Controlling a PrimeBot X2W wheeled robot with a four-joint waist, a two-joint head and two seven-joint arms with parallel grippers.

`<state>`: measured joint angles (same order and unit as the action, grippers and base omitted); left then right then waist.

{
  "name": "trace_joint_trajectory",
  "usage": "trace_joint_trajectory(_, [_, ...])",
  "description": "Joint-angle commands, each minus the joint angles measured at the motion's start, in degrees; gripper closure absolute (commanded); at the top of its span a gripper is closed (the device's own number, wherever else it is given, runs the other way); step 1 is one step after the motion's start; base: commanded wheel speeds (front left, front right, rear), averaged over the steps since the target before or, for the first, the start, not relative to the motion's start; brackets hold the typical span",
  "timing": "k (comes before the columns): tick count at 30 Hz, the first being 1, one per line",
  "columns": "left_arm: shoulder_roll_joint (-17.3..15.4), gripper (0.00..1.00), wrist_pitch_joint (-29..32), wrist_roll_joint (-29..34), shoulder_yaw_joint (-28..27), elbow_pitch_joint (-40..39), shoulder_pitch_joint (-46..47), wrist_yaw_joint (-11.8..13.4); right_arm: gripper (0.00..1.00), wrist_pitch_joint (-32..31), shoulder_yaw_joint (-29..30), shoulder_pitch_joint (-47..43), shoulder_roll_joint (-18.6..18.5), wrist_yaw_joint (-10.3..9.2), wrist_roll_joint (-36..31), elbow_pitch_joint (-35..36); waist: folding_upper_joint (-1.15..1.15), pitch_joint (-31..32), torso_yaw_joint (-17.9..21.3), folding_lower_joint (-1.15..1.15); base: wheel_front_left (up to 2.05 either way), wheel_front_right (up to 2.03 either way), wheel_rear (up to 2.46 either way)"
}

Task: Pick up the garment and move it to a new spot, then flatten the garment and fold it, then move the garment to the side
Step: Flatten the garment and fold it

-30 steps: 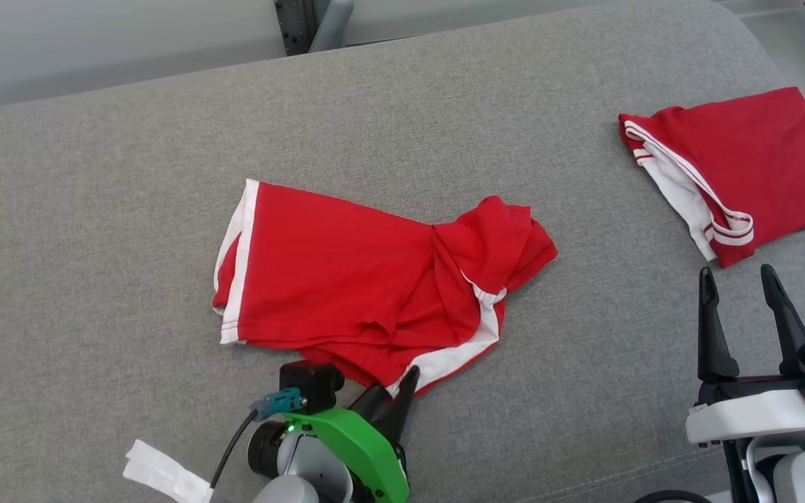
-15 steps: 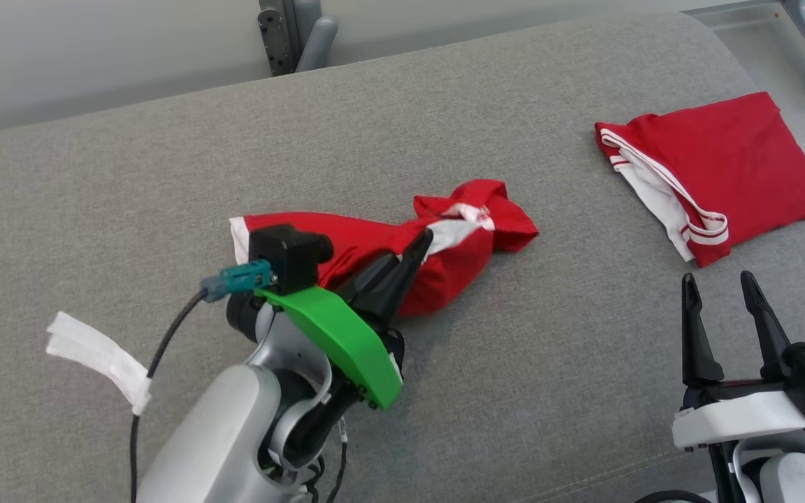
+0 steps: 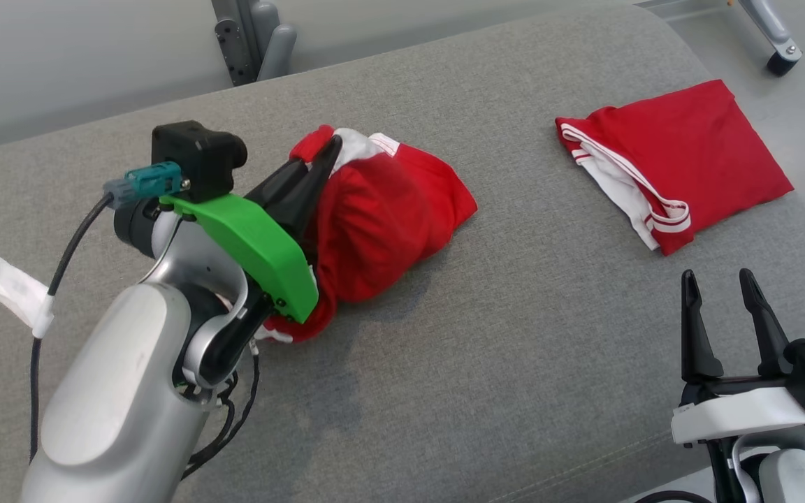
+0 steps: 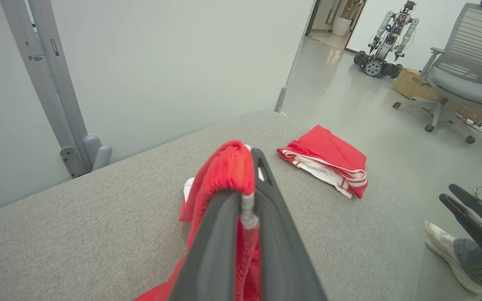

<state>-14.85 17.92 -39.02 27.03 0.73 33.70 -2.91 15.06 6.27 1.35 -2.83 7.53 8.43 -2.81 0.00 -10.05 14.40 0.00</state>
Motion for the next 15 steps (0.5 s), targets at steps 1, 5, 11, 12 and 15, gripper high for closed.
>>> trace_joint_trajectory(1, [-0.89, 1.0, 0.46, -0.01, 0.3, 0.45, -0.7, -0.56, 0.0, 0.15, -0.18, 0.01, -0.12, -0.09, 0.27, -0.15, 0.0, 0.15, 0.46, 0.0, 0.0, 0.0, 0.0])
trace_joint_trajectory(5, [-1.84, 1.0, 0.55, -1.53, 1.58, 0.14, -6.78, -0.61, 0.0, 0.15, 0.1, -0.52, -0.11, -0.09, 0.64, -0.17, 0.0, 0.08, 0.85, 0.0, 0.0, 0.0, 0.0])
trace_joint_trajectory(11, [-0.29, 1.0, -3.32, -3.39, 3.65, 1.05, -20.41, 1.18, 0.0, 0.15, 1.08, -1.1, -0.12, -0.09, 0.29, -0.21, 0.0, -0.16, -0.08, 0.0, 0.0, 0.0, 0.0])
trace_joint_trajectory(12, [-0.07, 1.0, -4.37, -3.51, 3.7, 1.55, -22.58, 1.71, 0.0, 0.15, 1.29, -1.12, -0.12, -0.09, 0.19, -0.25, 0.0, -0.19, -0.41, 0.0, 0.0, 0.0, 0.0])
trace_joint_trajectory(15, [1.54, 1.0, -6.72, -4.42, 5.2, 3.79, -28.22, 1.87, 0.0, 0.15, 1.61, -1.42, -0.11, -0.09, -0.36, -0.15, 0.0, -0.3, -2.06, 0.0, 0.0, 0.0, 0.0])
